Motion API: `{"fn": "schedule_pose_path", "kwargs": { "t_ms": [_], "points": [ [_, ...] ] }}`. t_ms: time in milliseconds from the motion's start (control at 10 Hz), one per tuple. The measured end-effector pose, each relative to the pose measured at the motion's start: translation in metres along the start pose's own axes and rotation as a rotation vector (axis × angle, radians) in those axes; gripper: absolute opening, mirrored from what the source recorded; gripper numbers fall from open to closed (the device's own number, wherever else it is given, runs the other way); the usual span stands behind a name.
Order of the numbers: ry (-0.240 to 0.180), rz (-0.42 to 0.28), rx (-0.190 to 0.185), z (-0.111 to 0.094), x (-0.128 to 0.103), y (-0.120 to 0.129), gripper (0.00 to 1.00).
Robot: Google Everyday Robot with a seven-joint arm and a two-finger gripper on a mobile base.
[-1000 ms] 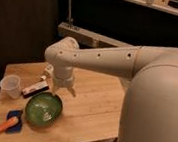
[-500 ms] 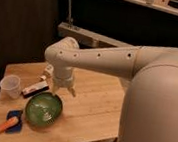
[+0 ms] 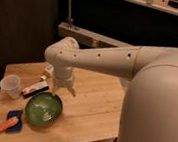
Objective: Place the bottle in the ceramic bowl
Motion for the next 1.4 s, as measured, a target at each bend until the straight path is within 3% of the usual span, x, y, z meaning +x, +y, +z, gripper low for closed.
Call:
{"fn": "schedule_pose_path", "kwargs": {
  "t_ms": [200, 500, 700, 900, 1200, 1400],
  "points": [
    [-0.005, 0.008, -0.001, -0.001, -0.002, -0.001, 0.65],
    [-0.134, 0.036, -0.031, -0.008, -0.032, 0.000, 0.65],
    [-0.248, 0.084, -0.105, -0.018, -0.078, -0.016, 0.65],
    [-0.313, 0.135, -0.193, -0.023, -0.130, -0.029, 0.65],
    [-0.298, 0.180, -0.314, -0.021, -0.191, -0.026, 0.65],
    [-0.282, 0.173, -0.351, -0.020, -0.216, -0.001, 0.65]
  ]
}}
